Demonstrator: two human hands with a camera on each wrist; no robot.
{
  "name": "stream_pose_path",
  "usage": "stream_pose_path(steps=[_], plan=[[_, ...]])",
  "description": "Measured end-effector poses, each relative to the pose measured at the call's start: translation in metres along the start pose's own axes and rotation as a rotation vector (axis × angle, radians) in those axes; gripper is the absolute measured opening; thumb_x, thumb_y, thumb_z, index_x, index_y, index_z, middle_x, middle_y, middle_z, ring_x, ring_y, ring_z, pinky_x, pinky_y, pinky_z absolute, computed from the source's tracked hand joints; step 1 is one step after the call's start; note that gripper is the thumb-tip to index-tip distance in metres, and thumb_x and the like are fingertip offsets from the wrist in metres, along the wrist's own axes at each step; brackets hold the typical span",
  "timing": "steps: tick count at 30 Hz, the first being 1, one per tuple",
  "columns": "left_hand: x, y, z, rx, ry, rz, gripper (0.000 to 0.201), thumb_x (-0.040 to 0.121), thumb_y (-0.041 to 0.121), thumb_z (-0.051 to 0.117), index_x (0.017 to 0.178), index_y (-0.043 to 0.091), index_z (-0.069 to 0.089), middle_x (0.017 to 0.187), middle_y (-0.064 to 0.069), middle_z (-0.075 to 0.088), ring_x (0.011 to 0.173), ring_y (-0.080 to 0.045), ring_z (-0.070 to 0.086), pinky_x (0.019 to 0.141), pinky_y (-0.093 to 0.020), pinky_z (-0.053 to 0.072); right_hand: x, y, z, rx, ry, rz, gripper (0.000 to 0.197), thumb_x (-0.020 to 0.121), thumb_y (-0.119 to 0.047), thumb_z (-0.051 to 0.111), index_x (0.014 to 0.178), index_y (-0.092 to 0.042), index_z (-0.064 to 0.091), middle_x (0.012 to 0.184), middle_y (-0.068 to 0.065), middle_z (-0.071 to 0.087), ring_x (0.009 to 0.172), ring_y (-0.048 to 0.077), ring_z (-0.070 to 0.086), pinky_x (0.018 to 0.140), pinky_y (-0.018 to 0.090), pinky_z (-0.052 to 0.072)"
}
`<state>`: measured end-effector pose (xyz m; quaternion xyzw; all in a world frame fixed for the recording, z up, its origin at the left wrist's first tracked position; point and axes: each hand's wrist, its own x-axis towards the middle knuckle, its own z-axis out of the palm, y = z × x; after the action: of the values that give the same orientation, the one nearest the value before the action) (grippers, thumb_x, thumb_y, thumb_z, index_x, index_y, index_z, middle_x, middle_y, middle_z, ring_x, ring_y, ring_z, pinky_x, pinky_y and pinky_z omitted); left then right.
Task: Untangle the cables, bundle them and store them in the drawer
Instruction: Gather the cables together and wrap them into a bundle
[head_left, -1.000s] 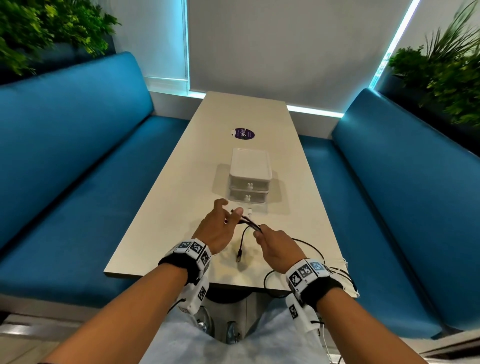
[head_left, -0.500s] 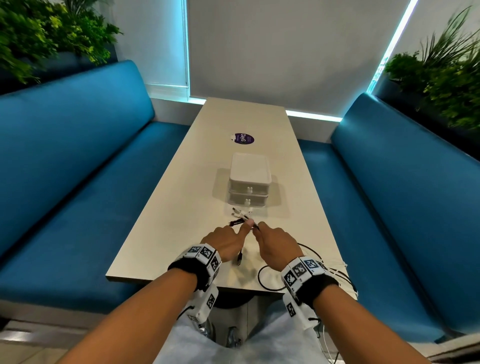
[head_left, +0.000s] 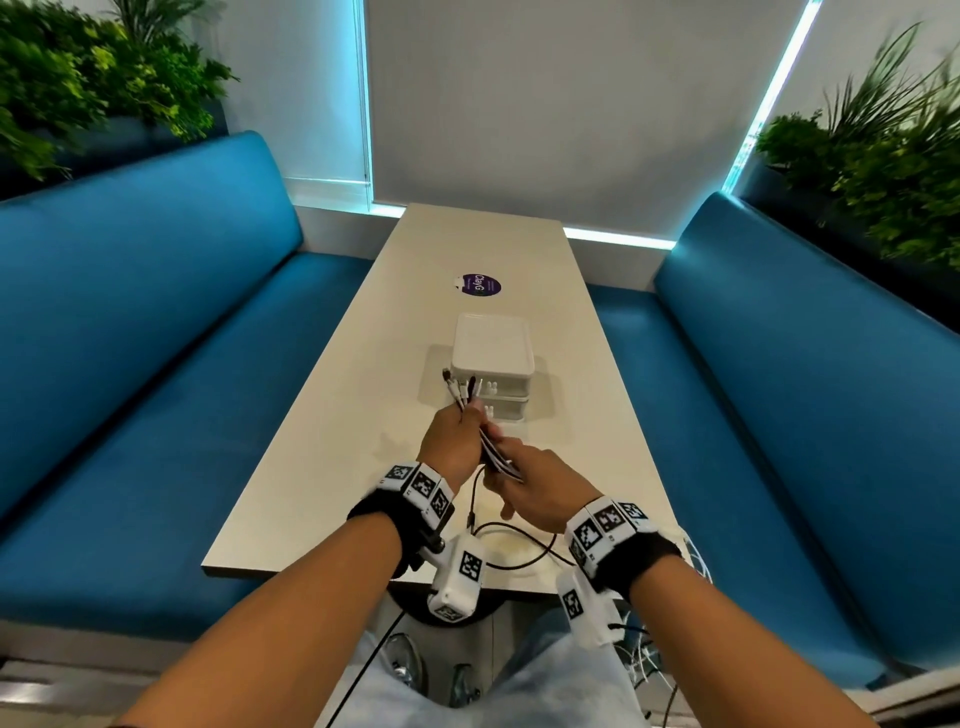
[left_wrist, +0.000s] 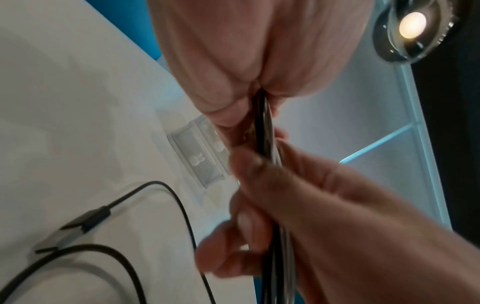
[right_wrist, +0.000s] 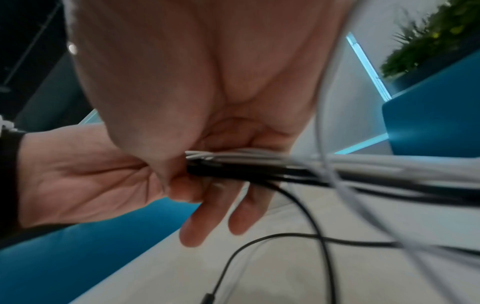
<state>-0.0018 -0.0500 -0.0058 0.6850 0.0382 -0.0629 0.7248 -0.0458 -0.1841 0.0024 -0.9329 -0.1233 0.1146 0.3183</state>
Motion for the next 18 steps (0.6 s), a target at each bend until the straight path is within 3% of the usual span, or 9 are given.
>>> stream_pose_path(steps=[2, 5, 7, 9, 10, 12, 14, 16, 18], plan=[[-0.002, 0.001, -0.001, -0.052, 0.013, -0.010, 0.036, 0.102, 0.028, 0.042, 0.072, 0.011, 0.054, 0.060, -0.004, 0.057, 0.081, -0.046, 0.070, 0.087, -0.059, 0.054, -0.003, 0.001, -0.001, -0.056, -0.030, -0.007, 0.029, 0.090, -0.033, 0.052, 0.118, -0.038, 0.047, 0.093, -0.006, 0.070, 0.067, 0.009, 0.070, 0.078, 0.032, 0.055], [-0.004, 0.003, -0.005, -0.144, 0.078, -0.006, 0.034, 0.105, 0.021, 0.036, 0.076, 0.009, 0.046, 0.049, 0.002, 0.051, 0.066, -0.037, 0.068, 0.078, -0.050, 0.056, -0.007, 0.010, 0.000, -0.111, -0.069, 0.060, 0.012, 0.087, -0.029, 0.054, 0.098, -0.025, 0.056, 0.080, -0.007, 0.069, 0.066, 0.010, 0.069, 0.069, 0.028, 0.054], [0.002, 0.004, -0.018, -0.237, 0.149, -0.015, 0.030, 0.105, 0.019, 0.037, 0.076, 0.012, 0.043, 0.050, 0.003, 0.038, 0.046, -0.021, 0.049, 0.060, -0.039, 0.055, -0.016, 0.026, 0.002, -0.177, -0.086, 0.135, 0.013, 0.087, -0.032, 0.055, 0.092, -0.021, 0.059, 0.081, -0.003, 0.068, 0.070, 0.015, 0.066, 0.064, 0.028, 0.050], [0.012, 0.003, -0.038, -0.203, 0.180, -0.045, 0.030, 0.105, 0.022, 0.039, 0.076, 0.016, 0.040, 0.059, 0.000, 0.027, 0.041, -0.014, 0.030, 0.045, -0.025, 0.038, -0.028, 0.048, 0.006, -0.223, -0.100, 0.197, 0.012, 0.087, -0.035, 0.055, 0.090, -0.024, 0.058, 0.084, -0.002, 0.066, 0.076, 0.020, 0.062, 0.065, 0.030, 0.046], [0.016, 0.002, -0.047, -0.114, 0.189, -0.042, 0.030, 0.105, 0.025, 0.040, 0.075, 0.017, 0.040, 0.060, -0.001, 0.028, 0.043, -0.015, 0.029, 0.046, -0.024, 0.031, -0.033, 0.057, 0.008, -0.241, -0.109, 0.225, 0.011, 0.088, -0.036, 0.054, 0.090, -0.026, 0.058, 0.087, -0.001, 0.067, 0.081, 0.022, 0.063, 0.069, 0.031, 0.047], [0.017, 0.001, -0.059, 0.212, 0.136, 0.057, 0.033, 0.103, 0.030, 0.043, 0.074, 0.017, 0.046, 0.059, 0.000, 0.040, 0.052, -0.021, 0.038, 0.052, -0.029, 0.032, -0.037, 0.070, 0.013, -0.292, -0.100, 0.266, 0.013, 0.090, -0.036, 0.051, 0.099, -0.028, 0.059, 0.099, 0.002, 0.067, 0.094, 0.026, 0.063, 0.079, 0.033, 0.050], [0.009, 0.003, -0.061, 0.674, -0.026, 0.230, 0.030, 0.100, 0.040, 0.047, 0.077, 0.020, 0.053, 0.064, 0.000, 0.054, 0.061, -0.027, 0.050, 0.054, -0.031, 0.036, -0.033, 0.072, 0.015, -0.361, -0.060, 0.276, 0.022, 0.093, -0.036, 0.050, 0.111, -0.027, 0.057, 0.107, 0.005, 0.066, 0.099, 0.028, 0.063, 0.084, 0.034, 0.050], [-0.001, 0.007, -0.061, 1.017, -0.227, 0.322, 0.037, 0.087, 0.061, 0.057, 0.093, 0.024, 0.059, 0.080, 0.002, 0.064, 0.067, -0.021, 0.058, 0.060, -0.031, 0.045, -0.028, 0.069, 0.012, -0.398, -0.033, 0.277, 0.025, 0.094, -0.040, 0.050, 0.113, -0.025, 0.057, 0.107, 0.006, 0.065, 0.099, 0.028, 0.063, 0.082, 0.034, 0.050], [-0.008, 0.015, -0.061, 1.268, -0.370, 0.347, 0.064, 0.070, 0.078, 0.062, 0.113, 0.031, 0.058, 0.096, 0.004, 0.065, 0.081, -0.016, 0.060, 0.072, -0.032, 0.050, -0.024, 0.065, 0.007, -0.405, -0.014, 0.278, 0.026, 0.093, -0.044, 0.051, 0.108, -0.024, 0.058, 0.104, 0.004, 0.065, 0.096, 0.026, 0.062, 0.079, 0.033, 0.049]])
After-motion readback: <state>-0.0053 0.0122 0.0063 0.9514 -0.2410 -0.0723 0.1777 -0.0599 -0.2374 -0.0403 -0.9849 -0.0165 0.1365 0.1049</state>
